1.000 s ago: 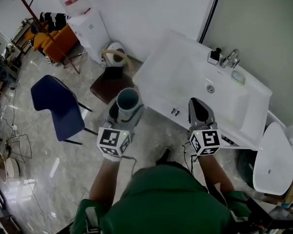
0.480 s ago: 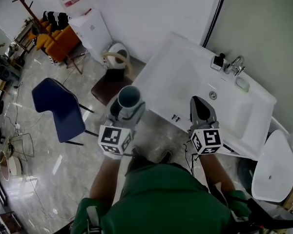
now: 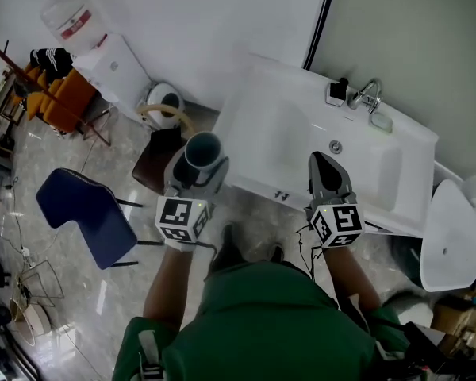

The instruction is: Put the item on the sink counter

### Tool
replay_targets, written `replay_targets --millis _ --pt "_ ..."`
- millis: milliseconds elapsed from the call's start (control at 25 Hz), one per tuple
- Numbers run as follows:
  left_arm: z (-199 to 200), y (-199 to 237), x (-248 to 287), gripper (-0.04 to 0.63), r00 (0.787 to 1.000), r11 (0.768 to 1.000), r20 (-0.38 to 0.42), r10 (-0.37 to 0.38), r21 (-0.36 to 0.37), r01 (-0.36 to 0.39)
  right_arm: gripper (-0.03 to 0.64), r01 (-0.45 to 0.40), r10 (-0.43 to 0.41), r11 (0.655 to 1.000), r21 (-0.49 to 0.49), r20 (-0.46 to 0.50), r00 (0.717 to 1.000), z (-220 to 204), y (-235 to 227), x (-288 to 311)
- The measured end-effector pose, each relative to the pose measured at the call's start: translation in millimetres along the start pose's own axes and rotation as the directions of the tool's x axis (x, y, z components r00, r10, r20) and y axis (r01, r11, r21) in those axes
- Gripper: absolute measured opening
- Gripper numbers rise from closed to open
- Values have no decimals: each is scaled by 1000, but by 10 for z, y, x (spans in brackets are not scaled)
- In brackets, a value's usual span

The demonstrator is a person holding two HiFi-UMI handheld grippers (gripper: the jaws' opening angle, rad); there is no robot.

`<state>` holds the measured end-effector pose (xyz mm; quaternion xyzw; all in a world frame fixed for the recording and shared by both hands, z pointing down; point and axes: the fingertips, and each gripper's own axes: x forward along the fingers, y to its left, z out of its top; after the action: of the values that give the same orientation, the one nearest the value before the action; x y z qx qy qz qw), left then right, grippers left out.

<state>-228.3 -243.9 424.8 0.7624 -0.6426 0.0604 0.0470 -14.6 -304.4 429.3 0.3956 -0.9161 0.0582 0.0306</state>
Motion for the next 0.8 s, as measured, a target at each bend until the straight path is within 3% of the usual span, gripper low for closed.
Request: replay_targets --millis 360,800 --pt "-114 428 720 370 986 983 -19 -168 78 169 8 180 -180 984 -2 -33 983 -46 -11 350" --pt "-539 472 1316 370 928 921 -65 -368 114 373 8 356 -355 934 14 -69 933 -198 -59 449"
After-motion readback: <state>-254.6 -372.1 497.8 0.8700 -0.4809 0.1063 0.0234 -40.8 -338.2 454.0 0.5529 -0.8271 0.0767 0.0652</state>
